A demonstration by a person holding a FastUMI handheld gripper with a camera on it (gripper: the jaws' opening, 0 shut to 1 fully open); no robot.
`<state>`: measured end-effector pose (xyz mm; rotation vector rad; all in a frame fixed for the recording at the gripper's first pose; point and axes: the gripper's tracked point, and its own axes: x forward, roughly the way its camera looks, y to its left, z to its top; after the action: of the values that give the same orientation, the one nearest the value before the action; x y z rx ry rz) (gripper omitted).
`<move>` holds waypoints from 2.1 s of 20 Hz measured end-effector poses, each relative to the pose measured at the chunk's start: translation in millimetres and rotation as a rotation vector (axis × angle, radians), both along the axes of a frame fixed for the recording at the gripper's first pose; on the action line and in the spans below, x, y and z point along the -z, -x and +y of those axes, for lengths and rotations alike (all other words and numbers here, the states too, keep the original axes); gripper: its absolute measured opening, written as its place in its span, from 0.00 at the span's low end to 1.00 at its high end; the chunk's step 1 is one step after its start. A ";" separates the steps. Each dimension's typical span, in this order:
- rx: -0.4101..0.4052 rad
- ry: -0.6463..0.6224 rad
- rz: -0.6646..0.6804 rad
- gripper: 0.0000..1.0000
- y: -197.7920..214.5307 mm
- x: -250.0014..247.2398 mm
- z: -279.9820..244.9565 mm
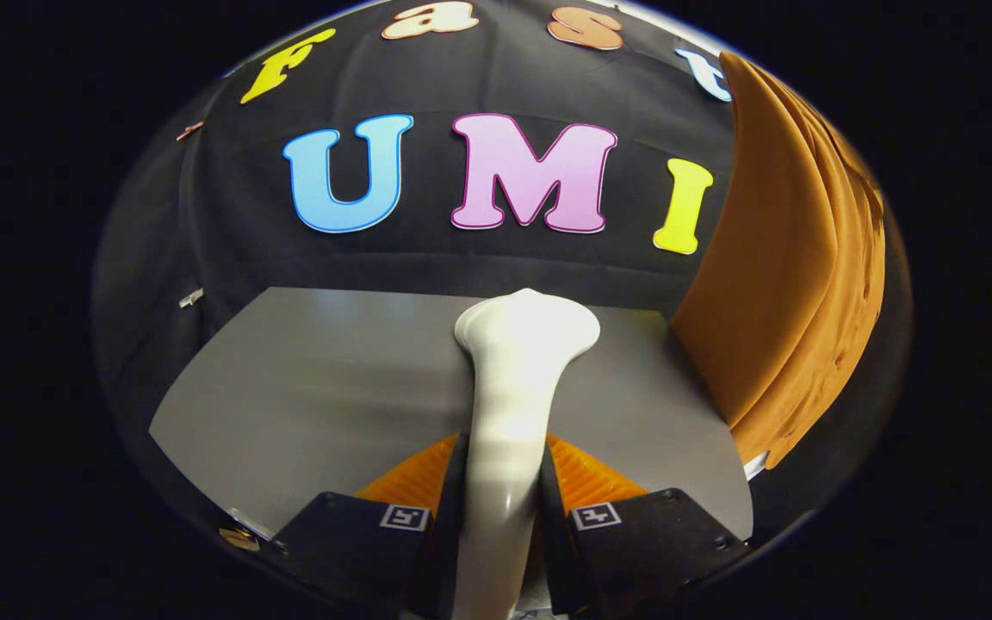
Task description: Iron the clothes twice with a garment steamer, once on the left side and once on the right side.
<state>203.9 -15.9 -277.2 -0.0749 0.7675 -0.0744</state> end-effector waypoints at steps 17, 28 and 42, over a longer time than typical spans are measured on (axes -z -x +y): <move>0.060 -0.140 -0.387 0.36 78.0 -127.7 7.7; 0.167 0.033 -0.672 0.36 185.8 -243.0 -59.1; 0.132 -0.053 -0.630 0.36 126.1 -221.7 -235.0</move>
<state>77.8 -250.9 -55.5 0.0497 0.1434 -0.1929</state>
